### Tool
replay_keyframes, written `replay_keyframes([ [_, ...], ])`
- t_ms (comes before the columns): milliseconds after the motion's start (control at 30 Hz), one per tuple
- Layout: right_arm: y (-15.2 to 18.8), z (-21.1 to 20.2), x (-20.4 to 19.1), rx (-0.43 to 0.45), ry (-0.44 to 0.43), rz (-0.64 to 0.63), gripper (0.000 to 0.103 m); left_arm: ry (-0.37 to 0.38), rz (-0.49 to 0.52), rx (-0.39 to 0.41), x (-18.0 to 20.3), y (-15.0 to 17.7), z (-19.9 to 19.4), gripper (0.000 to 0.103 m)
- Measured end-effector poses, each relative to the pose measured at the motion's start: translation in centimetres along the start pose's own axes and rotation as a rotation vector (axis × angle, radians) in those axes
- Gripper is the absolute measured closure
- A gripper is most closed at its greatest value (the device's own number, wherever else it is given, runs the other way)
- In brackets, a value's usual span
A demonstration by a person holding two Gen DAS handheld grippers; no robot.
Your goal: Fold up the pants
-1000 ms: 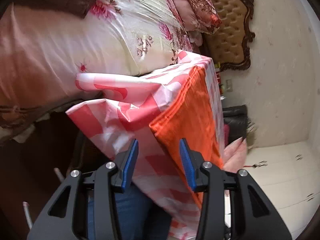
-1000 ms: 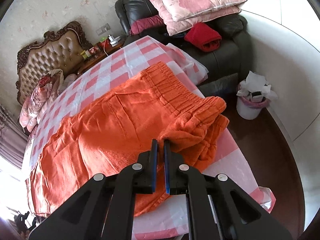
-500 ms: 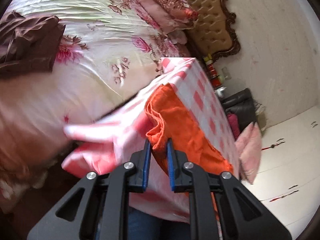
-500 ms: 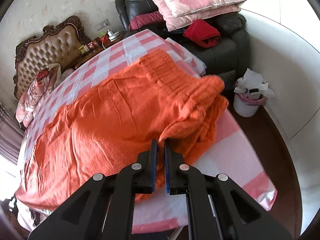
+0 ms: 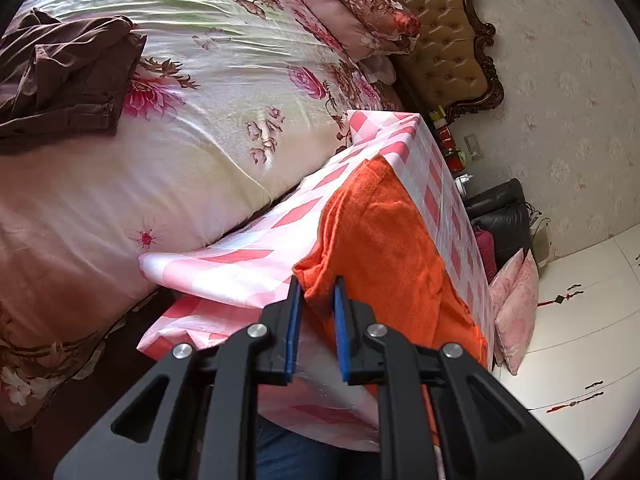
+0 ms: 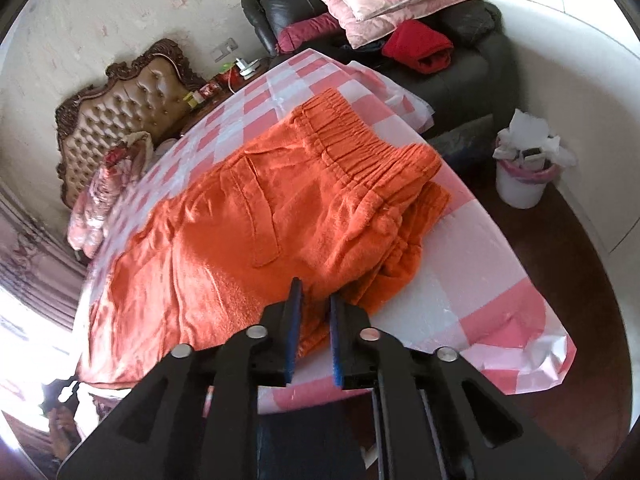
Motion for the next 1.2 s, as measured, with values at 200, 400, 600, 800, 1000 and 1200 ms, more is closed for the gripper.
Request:
replay_keyframes([
  [200,-2.1,-3.7,1.5,0.119,0.157,0.022,0.07,-0.003,0.015,-0.006,0.1,-0.2,0.2,0.088],
  [400,-8.1,-0.7,-6.4,0.135,0.23,-0.37,0.033,-0.013,0.026,-0.014,0.3,-0.3,0.4,0.087],
  [600,-11.7,9.0,-13.2,0.006,0.264,-0.63,0.033,-0.024,0.04,-0.019,0.0,-0.1,0.6,0.086],
  [800,-9.8,14.1,-18.4,-0.055,0.192,-0.85,0.035,-0.054,0.068,-0.041,0.0,-0.4,1.1,0.08],
  [1000,-9.5,14.6,-18.7,0.004,0.243,-0.89,0.097,-0.218,0.177,0.082,1.9,-0.8,-1.8,0.068],
  [1200,-9.1,14.5,-18.6,0.067,0.282,-0.866,0.101,-0.036,0.578,-0.014,14.8,2.2,2.8,0.059],
])
Point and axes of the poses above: each gripper's, at about its wrist camera, not at the fingertips, and z roughly the way its jaws point, x to its right, y to its underside, the point moved 1 cm from there along z, roughly the way its jaws point, and after that the axes turned 8 degrees about y, right-handed, at the moved point
